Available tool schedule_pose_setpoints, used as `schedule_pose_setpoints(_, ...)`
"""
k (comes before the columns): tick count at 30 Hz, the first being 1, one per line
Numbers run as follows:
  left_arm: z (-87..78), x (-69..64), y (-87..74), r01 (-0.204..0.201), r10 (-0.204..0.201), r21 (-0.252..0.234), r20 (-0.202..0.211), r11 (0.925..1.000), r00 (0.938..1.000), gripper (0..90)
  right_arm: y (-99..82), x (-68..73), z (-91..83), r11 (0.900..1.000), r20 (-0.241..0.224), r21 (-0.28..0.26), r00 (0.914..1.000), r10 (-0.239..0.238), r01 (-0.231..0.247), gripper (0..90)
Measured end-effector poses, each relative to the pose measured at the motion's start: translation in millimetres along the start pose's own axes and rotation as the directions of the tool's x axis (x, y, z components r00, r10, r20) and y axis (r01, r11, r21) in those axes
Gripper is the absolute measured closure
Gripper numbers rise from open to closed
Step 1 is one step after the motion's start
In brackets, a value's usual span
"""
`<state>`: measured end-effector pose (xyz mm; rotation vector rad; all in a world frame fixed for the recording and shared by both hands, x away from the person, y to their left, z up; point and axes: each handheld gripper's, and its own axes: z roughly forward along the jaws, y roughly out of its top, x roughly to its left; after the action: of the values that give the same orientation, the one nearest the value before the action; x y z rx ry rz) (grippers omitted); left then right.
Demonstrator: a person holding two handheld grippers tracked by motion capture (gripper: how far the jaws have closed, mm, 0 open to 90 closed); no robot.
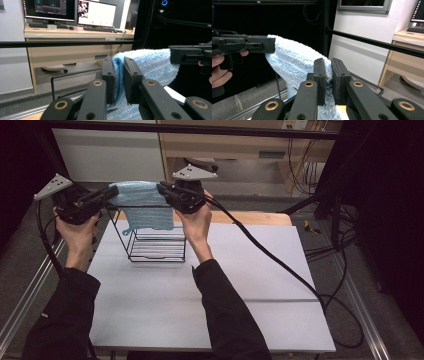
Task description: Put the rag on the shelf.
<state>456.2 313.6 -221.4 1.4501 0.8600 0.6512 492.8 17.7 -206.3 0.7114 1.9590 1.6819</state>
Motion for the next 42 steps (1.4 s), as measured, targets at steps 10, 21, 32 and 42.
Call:
schedule_pose_setpoints(10, -12.1, -2.2, -10.4, 0.014, -0.015, 0.042, 0.03, 0.999, 0.9994, 78.4, -6.6, 7.3, -6.1, 0.9987, -0.037, 0.042, 0.999, -0.027, 0.028, 82.9)
schedule_pose_setpoints(21, -23.0, -7.3, -13.4, 0.008, -0.013, 0.121, 0.041, 0.9926, 0.9991, 76.0, -13.2, 13.6, -11.6, 0.9923, -0.086, 0.099, 0.9941, -0.065, 0.074, 82.8)
schedule_pose_setpoints(32, -31.8, -12.0, 18.6, 0.043, -0.044, 0.133, 0.001, 0.9902, 0.999, 77.9, -23.1, 13.1, -12.9, 0.9883, -0.124, 0.123, 0.9895, -0.074, 0.09, 82.6)
schedule_pose_setpoints(42, -8.7, -23.2, 11.5, 0.011, -0.012, 0.26, 0.005, 0.9656, 0.9999, 89.1, -29.5, 11.0, -12.9, 0.9873, -0.148, 0.134, 0.9869, -0.065, 0.085, 81.8)
